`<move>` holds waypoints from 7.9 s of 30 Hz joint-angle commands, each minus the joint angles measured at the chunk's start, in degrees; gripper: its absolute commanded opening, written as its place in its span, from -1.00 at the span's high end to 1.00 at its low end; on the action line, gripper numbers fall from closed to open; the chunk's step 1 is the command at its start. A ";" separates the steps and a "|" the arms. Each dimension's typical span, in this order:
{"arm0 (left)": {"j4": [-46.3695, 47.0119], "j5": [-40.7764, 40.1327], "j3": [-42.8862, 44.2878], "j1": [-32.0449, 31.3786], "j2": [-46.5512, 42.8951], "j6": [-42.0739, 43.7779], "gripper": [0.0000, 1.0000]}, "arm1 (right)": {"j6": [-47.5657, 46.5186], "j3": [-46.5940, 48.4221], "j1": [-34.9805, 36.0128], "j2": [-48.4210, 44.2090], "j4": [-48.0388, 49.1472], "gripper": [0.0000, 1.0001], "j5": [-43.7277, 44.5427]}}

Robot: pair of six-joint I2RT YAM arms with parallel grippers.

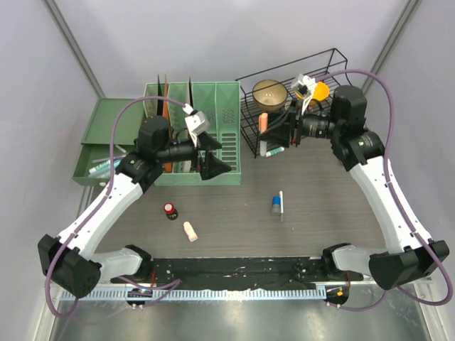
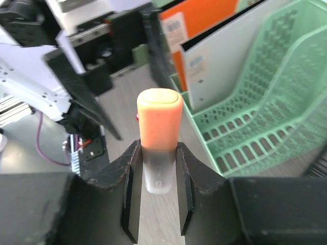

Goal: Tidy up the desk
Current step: Pick up the stationery from the center of the board, then place the stationery in the drawer, then pick up the stationery from the center of the board.

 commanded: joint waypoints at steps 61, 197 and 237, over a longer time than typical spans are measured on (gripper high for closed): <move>30.93 2.65 3.30 -7.01 9.14 -21.40 1.00 | 12.95 -9.88 10.86 -0.95 24.80 0.53 4.86; -53.18 -11.15 22.63 52.84 -4.93 58.14 -0.99 | -16.24 -28.25 6.99 15.66 -16.16 -0.43 51.00; -50.28 -10.80 17.62 52.84 -7.48 58.84 -0.99 | -12.81 -21.92 6.99 27.96 -14.93 -0.18 44.41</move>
